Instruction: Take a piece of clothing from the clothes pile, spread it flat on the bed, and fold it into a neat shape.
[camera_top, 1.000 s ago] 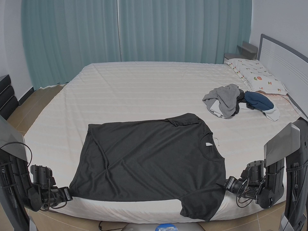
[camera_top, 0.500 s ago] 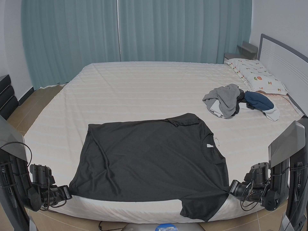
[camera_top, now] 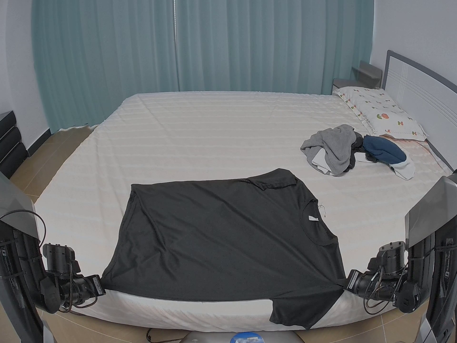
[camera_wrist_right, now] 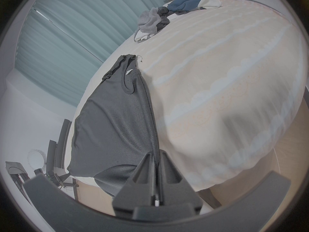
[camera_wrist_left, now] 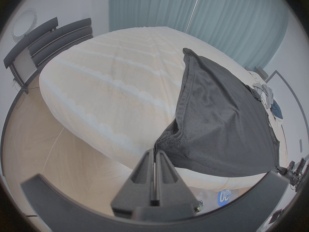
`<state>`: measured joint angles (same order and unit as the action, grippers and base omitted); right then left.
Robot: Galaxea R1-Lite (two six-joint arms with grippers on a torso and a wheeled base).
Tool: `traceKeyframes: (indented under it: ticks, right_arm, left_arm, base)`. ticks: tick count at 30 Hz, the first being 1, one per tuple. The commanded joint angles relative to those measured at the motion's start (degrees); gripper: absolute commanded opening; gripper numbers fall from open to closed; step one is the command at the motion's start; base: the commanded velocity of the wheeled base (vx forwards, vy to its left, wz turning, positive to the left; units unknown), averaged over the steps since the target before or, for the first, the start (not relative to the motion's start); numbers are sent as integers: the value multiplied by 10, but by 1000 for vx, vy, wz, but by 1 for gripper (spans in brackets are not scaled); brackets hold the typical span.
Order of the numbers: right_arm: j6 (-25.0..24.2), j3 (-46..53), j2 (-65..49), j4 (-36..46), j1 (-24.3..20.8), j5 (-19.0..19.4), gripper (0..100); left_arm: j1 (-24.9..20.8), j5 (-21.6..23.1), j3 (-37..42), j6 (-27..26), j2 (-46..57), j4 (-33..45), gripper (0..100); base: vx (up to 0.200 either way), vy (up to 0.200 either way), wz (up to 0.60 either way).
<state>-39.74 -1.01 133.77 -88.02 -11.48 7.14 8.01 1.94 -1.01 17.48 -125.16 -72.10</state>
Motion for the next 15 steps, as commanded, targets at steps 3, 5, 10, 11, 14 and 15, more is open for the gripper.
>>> traceKeyframes:
  ticks: [3, 5, 10, 11, 14, 15]
  right_arm:
    - [0, 10, -17, 8, 1, -2, 0]
    - [2, 10, -26, 23, 2, -2, 0]
    - [24, 10, -40, 70, -2, -2, 0]
    - [26, 10, -39, 70, -2, -2, 0]
    - [27, 10, -38, 72, -2, -3, 0]
    - [27, 10, -38, 72, -2, -3, 0]
  left_arm:
    - [-1, 3, 8, 1, -1, 0, 0]
    - [-2, 3, 9, 2, -2, 1, 0]
    - [-3, 3, 8, 2, -3, 1, 0]
    - [-3, 4, 8, 2, -3, 1, 0]
    - [-3, 4, 8, 2, -3, 1, 0]
    - [-3, 4, 8, 2, -3, 1, 0]
  base:
    - [0, 0, 0]
    - [0, 0, 0]
    - [0, 0, 0]
    - [0, 0, 0]
    - [0, 0, 0]
    - [0, 0, 0]
